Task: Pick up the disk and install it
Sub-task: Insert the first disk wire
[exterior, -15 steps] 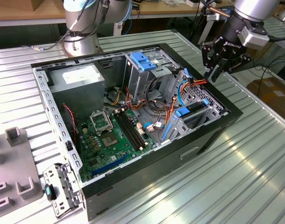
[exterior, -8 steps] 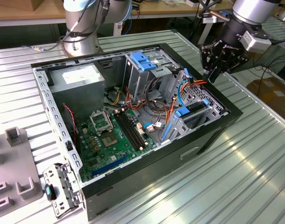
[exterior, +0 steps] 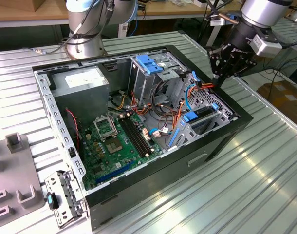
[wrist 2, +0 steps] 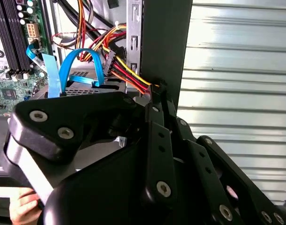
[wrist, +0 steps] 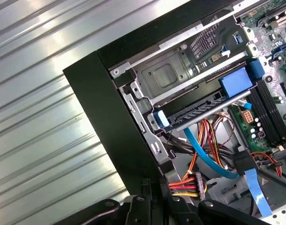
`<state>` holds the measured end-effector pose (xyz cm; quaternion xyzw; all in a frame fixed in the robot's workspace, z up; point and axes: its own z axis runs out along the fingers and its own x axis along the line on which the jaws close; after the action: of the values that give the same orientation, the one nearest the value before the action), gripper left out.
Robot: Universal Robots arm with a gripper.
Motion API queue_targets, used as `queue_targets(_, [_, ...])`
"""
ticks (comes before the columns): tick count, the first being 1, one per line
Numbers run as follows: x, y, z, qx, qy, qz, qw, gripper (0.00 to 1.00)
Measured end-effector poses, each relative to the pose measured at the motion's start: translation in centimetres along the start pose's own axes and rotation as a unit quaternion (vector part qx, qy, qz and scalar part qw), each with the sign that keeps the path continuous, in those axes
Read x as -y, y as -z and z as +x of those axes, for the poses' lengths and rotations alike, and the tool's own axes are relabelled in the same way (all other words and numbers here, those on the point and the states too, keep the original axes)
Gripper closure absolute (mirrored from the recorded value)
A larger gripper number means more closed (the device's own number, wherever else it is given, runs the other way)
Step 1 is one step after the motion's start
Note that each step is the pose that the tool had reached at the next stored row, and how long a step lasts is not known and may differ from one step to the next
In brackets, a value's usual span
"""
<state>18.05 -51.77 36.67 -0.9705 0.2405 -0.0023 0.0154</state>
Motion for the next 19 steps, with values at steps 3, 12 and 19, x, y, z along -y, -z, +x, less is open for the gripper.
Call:
queue_targets(3, [0.01, 0.41, 0.0, 0.0, 0.0, 0.0, 1.0, 0.83])
queue_targets(12, [0.05, 1.68, -0.01, 0.0002, -0.002, 0.0, 1.0, 0.83])
queue_targets(19, [0.05, 1.63, -0.02, -0.0012, -0.045, 0.0001, 0.99897, 0.83])
